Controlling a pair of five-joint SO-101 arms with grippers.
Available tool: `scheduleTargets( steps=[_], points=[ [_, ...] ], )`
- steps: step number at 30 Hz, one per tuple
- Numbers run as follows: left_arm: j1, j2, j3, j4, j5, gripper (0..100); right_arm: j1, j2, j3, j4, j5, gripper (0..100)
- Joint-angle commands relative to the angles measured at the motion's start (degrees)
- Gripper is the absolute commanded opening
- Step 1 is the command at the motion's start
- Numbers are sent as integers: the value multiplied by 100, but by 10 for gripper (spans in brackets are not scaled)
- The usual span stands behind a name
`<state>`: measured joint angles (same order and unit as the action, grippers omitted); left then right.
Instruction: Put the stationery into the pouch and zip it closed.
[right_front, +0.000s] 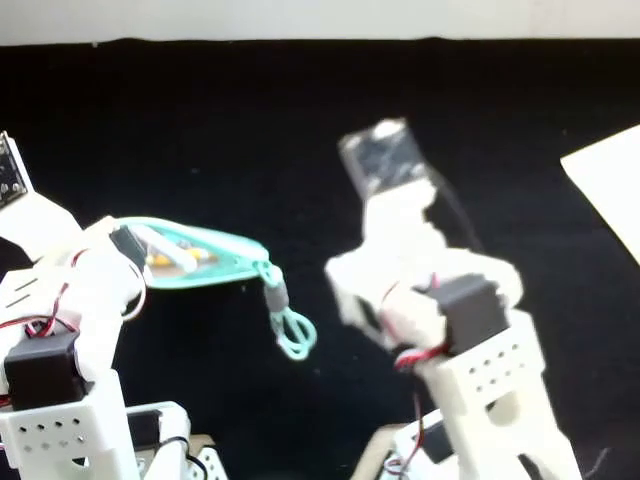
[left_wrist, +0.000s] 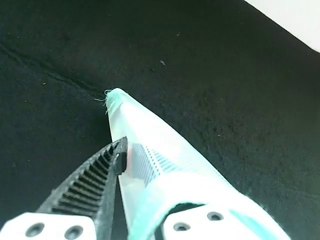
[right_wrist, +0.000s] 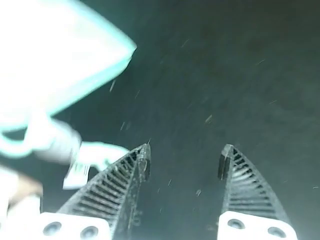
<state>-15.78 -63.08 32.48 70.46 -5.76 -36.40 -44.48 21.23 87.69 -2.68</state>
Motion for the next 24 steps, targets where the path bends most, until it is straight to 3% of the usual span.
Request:
scheduleTargets(
  steps=[1, 6, 13, 20, 24],
  points=[
    [57, -4, 66, -62, 53, 7, -505, -268, 954, -418, 44, 221],
    [48, -13, 391, -308, 53, 7, -532, -321, 2176, -1446, 527, 278],
    [31, -4, 409, -396, 62, 7, -330, -374, 3354, -2325, 510, 294],
    [-673, 567, 277, -422, 79, 7, -286, -374, 3996, -3011, 501, 294],
    [-673, 1033, 277, -431, 79, 7, -286, -374, 4022, -3231, 70, 294]
  ],
)
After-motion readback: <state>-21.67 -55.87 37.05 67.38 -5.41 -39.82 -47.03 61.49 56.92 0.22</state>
